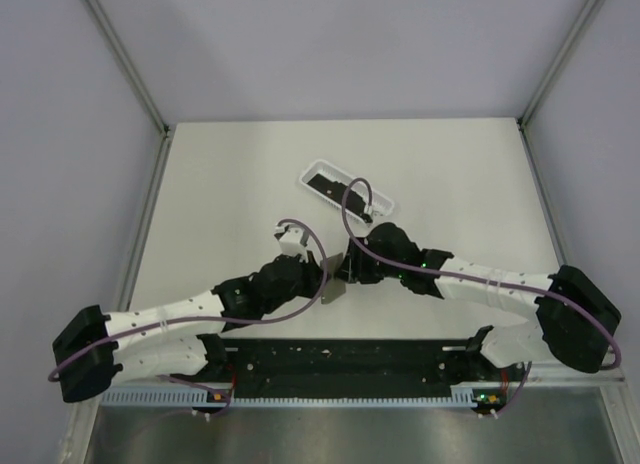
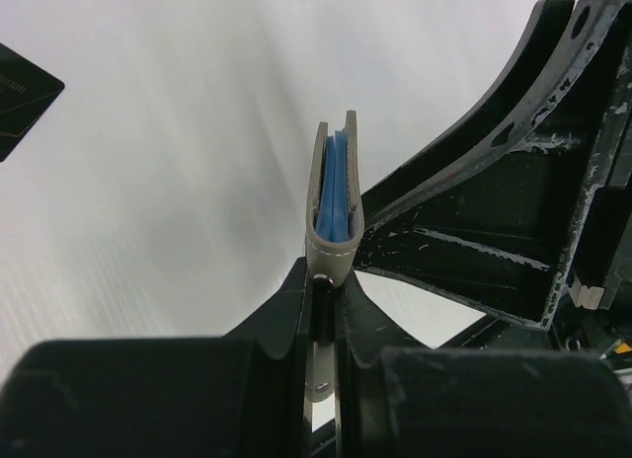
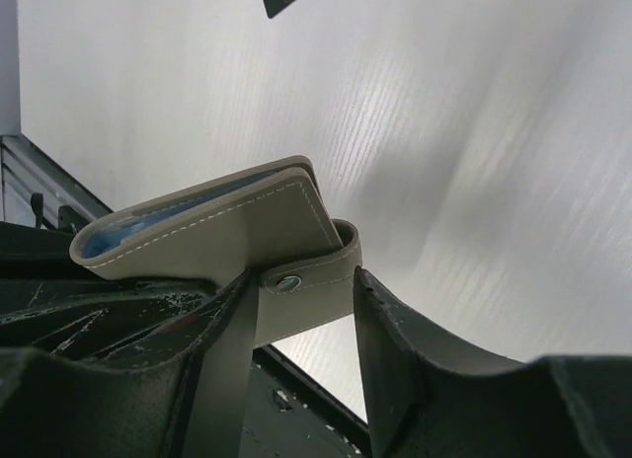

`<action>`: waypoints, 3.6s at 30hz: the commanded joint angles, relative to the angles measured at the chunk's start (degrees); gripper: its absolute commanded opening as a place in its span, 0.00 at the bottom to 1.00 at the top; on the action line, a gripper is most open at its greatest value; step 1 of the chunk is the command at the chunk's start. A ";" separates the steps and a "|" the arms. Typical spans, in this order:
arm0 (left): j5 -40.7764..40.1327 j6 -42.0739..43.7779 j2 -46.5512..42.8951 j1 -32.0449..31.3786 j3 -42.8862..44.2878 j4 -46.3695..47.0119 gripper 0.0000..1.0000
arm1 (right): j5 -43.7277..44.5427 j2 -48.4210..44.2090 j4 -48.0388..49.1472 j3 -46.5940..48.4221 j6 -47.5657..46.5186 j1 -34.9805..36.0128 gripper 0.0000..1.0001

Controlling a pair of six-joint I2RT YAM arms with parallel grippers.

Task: Put the credit cards into the card holder
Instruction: Open the card holder at the center of the board, then place the card holder at the center of the board, then move the credit card to the corner of the board.

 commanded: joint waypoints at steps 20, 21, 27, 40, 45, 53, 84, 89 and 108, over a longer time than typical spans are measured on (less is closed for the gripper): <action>-1.42 -0.50 -2.37 -0.35 -2.27 7.61 0.00 | 15.10 -16.19 -12.96 -0.81 -3.81 1.25 0.44; -1.42 -1.29 -1.75 -0.18 -2.45 8.22 0.00 | 14.48 -17.86 -11.89 -1.60 -3.81 1.16 0.45; 6.29 -1.20 3.16 0.61 -5.17 18.40 0.00 | 15.70 -20.60 -15.21 -1.79 -5.04 1.08 0.48; 14.40 -2.97 13.20 8.69 -3.85 17.55 0.54 | 16.67 -24.56 -19.26 -2.93 -5.57 -2.35 0.51; 14.49 0.19 8.11 14.14 -5.61 12.19 0.66 | 16.49 -24.03 -19.27 -2.93 -6.27 -2.97 0.51; 7.98 2.14 0.37 17.74 -5.96 2.61 0.67 | 11.14 -13.85 -16.98 2.50 -11.01 -3.14 0.51; 10.88 1.25 9.84 39.81 -5.62 5.76 0.00 | -2.66 50.14 -16.45 57.35 -22.80 -5.95 0.41; 11.67 1.96 14.42 40.08 -3.68 7.78 0.00 | -3.89 54.19 -20.05 62.80 -23.67 -6.57 0.40; 16.59 2.75 21.98 40.25 -1.92 9.28 0.00 | -13.12 55.77 -20.76 59.39 -25.96 -3.41 0.37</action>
